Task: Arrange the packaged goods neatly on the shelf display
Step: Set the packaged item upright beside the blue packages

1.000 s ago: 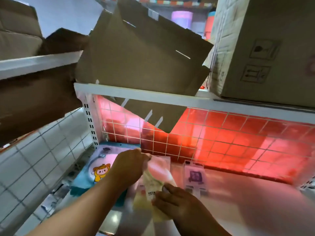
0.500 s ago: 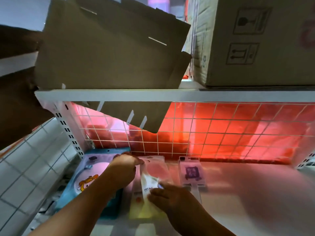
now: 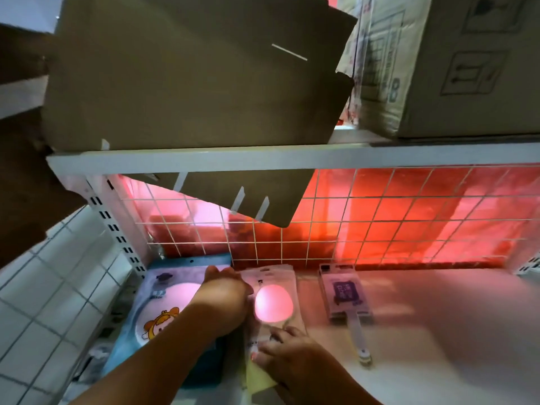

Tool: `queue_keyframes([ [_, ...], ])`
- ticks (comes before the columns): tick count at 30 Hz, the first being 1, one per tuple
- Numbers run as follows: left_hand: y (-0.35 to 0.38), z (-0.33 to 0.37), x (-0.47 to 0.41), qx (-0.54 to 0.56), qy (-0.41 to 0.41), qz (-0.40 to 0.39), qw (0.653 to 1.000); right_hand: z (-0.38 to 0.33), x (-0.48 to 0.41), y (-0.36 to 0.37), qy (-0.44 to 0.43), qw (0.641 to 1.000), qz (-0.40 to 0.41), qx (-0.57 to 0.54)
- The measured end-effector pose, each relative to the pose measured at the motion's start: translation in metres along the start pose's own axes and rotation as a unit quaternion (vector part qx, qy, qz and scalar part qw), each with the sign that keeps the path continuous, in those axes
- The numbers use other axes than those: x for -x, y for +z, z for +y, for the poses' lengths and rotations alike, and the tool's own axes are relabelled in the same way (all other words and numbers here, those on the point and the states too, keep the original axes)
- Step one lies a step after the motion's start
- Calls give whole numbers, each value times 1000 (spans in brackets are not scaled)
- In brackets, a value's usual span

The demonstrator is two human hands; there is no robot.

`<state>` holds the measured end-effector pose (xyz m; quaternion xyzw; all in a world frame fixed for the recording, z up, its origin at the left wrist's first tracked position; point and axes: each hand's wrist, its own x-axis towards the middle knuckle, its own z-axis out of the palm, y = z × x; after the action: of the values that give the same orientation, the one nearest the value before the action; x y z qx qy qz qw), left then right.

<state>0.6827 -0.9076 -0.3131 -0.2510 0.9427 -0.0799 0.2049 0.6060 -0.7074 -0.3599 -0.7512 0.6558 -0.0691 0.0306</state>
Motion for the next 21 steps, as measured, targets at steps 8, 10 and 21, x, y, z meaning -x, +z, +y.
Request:
queue_keyframes([
  [8,7,4,6,28,38,31,998,0,-7,-1,3,1000,-29,-6],
  [10,7,6,8,33,35,30,998,-1,-6,-8,14,999,-31,-28],
  [21,-8,28,2,0,17,-62,998,14,-12,-9,339,917,-32,-209],
])
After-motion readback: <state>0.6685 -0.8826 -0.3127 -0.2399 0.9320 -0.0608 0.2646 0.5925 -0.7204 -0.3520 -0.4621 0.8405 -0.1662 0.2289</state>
